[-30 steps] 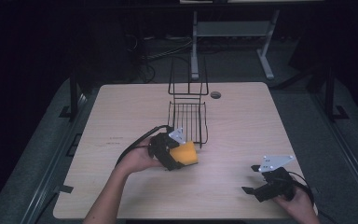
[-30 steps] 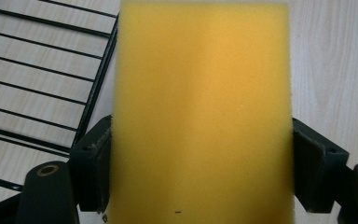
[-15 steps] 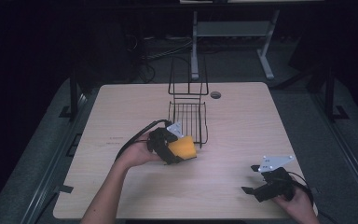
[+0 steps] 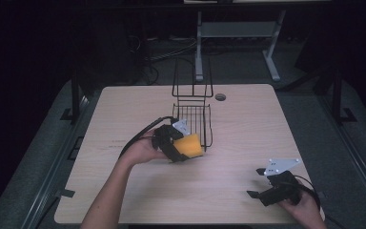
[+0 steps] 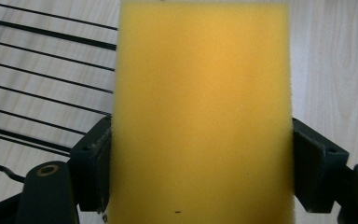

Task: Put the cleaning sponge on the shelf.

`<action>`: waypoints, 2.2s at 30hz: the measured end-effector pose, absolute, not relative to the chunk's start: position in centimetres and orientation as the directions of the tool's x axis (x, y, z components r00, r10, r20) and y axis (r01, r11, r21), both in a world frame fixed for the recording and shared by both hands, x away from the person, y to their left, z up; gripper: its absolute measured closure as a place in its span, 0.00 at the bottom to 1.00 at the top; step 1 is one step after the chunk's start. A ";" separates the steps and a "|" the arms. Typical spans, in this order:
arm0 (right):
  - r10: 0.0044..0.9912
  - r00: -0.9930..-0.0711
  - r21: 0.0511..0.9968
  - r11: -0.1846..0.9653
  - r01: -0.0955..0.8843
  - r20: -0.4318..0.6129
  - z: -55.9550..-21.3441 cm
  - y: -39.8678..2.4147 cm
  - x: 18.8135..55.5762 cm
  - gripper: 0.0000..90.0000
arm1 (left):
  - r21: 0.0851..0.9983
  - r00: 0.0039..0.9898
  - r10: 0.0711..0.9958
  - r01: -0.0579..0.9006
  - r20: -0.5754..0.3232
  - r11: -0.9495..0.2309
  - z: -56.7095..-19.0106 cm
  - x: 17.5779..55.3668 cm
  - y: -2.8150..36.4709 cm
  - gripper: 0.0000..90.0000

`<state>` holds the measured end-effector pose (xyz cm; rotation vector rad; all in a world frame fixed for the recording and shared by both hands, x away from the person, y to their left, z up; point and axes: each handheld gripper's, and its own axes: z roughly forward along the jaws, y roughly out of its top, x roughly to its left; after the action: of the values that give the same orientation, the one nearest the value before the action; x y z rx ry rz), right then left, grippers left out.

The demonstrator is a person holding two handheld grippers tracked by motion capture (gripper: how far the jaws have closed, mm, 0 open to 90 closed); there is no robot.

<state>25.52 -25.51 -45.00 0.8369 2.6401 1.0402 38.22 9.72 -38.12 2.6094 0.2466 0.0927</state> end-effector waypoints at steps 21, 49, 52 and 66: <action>0.563 -0.825 0.671 0.597 0.440 0.040 -45.0 -25.6 25.6 0.15 | 0.523 0.979 0.203 0.165 0.014 -0.836 -37.3 41.3 9.3 0.24; 0.549 -0.834 0.655 0.615 0.440 0.045 -45.2 -25.2 25.8 0.15 | 0.501 0.985 0.171 0.142 0.013 -0.854 -38.4 45.5 7.3 0.24; 0.545 -0.837 0.653 0.618 0.437 0.045 -45.3 -25.2 25.8 0.15 | 0.500 0.984 0.178 0.145 0.019 -0.854 -38.7 45.9 7.5 0.24; 0.545 -0.837 0.642 0.625 0.445 0.049 -45.3 -25.0 25.8 0.15 | 0.492 0.984 0.175 0.146 0.013 -0.858 -38.3 46.7 6.6 0.24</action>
<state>25.82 -25.04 -45.34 0.8262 2.6941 1.0025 46.75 6.65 -38.26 2.6191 0.2267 0.0784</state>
